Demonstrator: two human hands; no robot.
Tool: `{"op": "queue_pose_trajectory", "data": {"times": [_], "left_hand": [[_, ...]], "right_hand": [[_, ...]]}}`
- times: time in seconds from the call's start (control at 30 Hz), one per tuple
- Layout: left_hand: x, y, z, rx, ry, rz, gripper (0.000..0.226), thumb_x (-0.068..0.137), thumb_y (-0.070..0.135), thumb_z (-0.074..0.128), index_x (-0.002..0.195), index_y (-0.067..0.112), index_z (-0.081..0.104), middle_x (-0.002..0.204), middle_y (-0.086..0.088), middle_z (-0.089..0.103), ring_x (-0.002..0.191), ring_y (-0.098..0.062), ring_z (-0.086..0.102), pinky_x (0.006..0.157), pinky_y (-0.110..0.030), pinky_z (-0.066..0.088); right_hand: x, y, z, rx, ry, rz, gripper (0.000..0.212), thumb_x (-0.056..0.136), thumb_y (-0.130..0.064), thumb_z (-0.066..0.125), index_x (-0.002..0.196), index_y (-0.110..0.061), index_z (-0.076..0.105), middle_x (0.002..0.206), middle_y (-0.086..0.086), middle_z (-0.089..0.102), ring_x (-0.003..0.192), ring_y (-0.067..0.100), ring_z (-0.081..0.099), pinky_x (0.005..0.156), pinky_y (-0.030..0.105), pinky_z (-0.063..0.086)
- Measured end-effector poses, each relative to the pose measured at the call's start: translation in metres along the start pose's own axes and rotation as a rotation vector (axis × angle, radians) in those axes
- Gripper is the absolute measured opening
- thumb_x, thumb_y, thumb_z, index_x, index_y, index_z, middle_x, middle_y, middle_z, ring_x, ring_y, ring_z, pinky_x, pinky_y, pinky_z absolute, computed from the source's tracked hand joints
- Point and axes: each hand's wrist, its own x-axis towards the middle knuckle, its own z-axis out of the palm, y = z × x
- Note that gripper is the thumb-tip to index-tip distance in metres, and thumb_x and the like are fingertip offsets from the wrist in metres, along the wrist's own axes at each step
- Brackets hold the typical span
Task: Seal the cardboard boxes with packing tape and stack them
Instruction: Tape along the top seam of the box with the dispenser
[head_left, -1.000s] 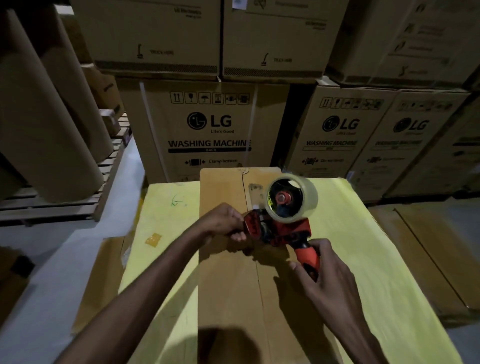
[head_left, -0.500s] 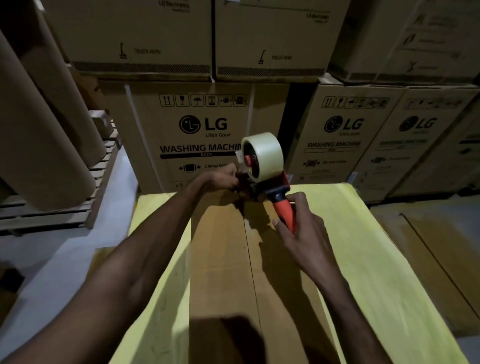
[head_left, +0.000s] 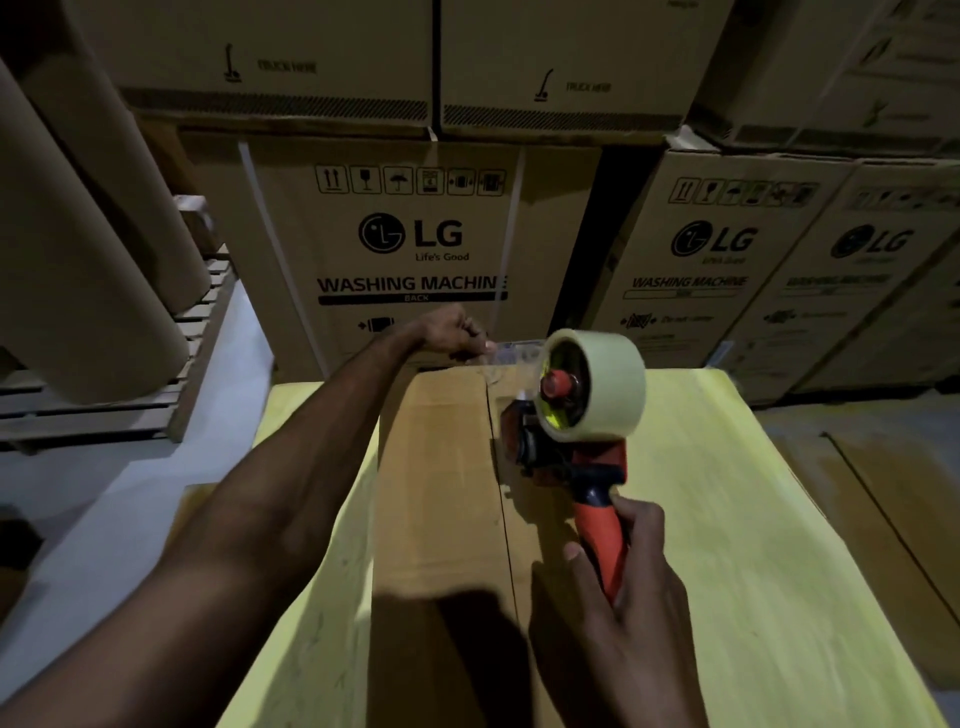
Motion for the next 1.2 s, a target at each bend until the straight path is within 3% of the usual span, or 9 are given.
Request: {"op": "queue_pose_trajectory", "data": {"times": [0.13, 0.43, 0.53, 0.67, 0.77, 0.9, 1.0, 1.1, 1.2], "left_hand": [[0.011, -0.004, 0.003, 0.027, -0.059, -0.004, 0.023, 0.1, 0.023, 0.069, 0.084, 0.008, 0.076, 0.07, 0.003, 0.065, 0.064, -0.008, 0.057, 0.064, -0.022, 0.051], [0.007, 0.001, -0.018, 0.111, -0.048, -0.007, 0.029, 0.1, 0.021, 0.068, 0.082, -0.001, 0.073, 0.065, 0.0, 0.065, 0.056, -0.007, 0.057, 0.064, -0.026, 0.052], [0.004, -0.001, -0.016, 0.132, -0.058, -0.02, 0.031, 0.099, 0.025, 0.069, 0.07, 0.016, 0.071, 0.061, 0.005, 0.064, 0.056, -0.007, 0.057, 0.063, -0.026, 0.051], [0.004, -0.009, -0.009, 0.148, -0.041, -0.011, 0.027, 0.099, 0.026, 0.069, 0.08, 0.007, 0.073, 0.067, 0.002, 0.063, 0.056, -0.006, 0.056, 0.057, -0.023, 0.049], [0.004, -0.013, -0.006, 0.145, -0.048, -0.013, 0.023, 0.098, 0.028, 0.07, 0.08, 0.015, 0.076, 0.071, 0.002, 0.064, 0.06, -0.01, 0.054, 0.058, -0.026, 0.046], [0.0, -0.018, -0.001, 0.233, -0.039, -0.055, 0.018, 0.1, 0.029, 0.065, 0.106, 0.02, 0.08, 0.108, 0.0, 0.077, 0.083, -0.011, 0.062, 0.078, -0.03, 0.052], [-0.007, -0.021, 0.002, 0.247, 0.004, -0.09, 0.029, 0.1, 0.028, 0.067, 0.125, 0.017, 0.073, 0.128, 0.002, 0.071, 0.107, -0.015, 0.066, 0.095, -0.033, 0.053], [-0.014, -0.014, 0.007, 0.269, 0.152, 0.015, 0.026, 0.094, 0.019, 0.074, 0.12, 0.016, 0.075, 0.119, 0.003, 0.073, 0.104, -0.012, 0.07, 0.085, -0.025, 0.056], [-0.018, 0.001, 0.017, 0.223, 0.215, 0.124, 0.014, 0.093, 0.016, 0.075, 0.106, 0.012, 0.078, 0.105, 0.005, 0.077, 0.092, -0.001, 0.071, 0.089, -0.026, 0.058]], "right_hand": [[-0.019, -0.002, 0.014, 0.049, 0.073, 0.037, 0.039, 0.089, -0.035, 0.068, 0.12, -0.042, 0.044, 0.084, -0.006, 0.065, 0.073, 0.015, 0.063, 0.062, 0.035, 0.049], [-0.017, -0.011, 0.028, 0.098, 0.092, 0.068, 0.039, 0.088, -0.046, 0.062, 0.122, -0.037, 0.046, 0.085, -0.008, 0.066, 0.073, 0.013, 0.062, 0.062, 0.027, 0.048], [-0.017, -0.012, 0.03, 0.092, 0.085, 0.068, 0.035, 0.093, -0.037, 0.068, 0.12, -0.036, 0.047, 0.087, -0.009, 0.064, 0.074, 0.014, 0.062, 0.059, 0.02, 0.045], [-0.019, -0.011, 0.034, 0.046, 0.084, 0.071, 0.036, 0.091, -0.026, 0.072, 0.119, -0.031, 0.049, 0.09, -0.012, 0.061, 0.074, 0.014, 0.06, 0.057, 0.018, 0.042], [-0.021, -0.009, 0.038, 0.037, 0.083, 0.091, 0.038, 0.09, -0.029, 0.071, 0.12, -0.037, 0.048, 0.085, -0.01, 0.061, 0.069, 0.013, 0.06, 0.057, 0.023, 0.044], [-0.023, -0.01, 0.04, 0.017, 0.075, 0.107, 0.04, 0.09, -0.032, 0.071, 0.118, -0.043, 0.045, 0.077, -0.009, 0.062, 0.066, 0.008, 0.06, 0.057, 0.028, 0.044], [-0.023, -0.009, 0.041, 0.007, 0.067, 0.128, 0.041, 0.09, -0.032, 0.072, 0.117, -0.045, 0.044, 0.081, -0.012, 0.064, 0.07, 0.007, 0.062, 0.06, 0.028, 0.044], [-0.024, -0.009, 0.041, 0.005, 0.064, 0.14, 0.04, 0.09, -0.033, 0.071, 0.117, -0.045, 0.044, 0.087, -0.014, 0.065, 0.075, 0.009, 0.063, 0.063, 0.029, 0.046], [-0.023, -0.008, 0.04, 0.006, 0.061, 0.136, 0.039, 0.091, -0.033, 0.069, 0.116, -0.046, 0.042, 0.088, -0.013, 0.064, 0.077, 0.011, 0.062, 0.062, 0.031, 0.044]]}}
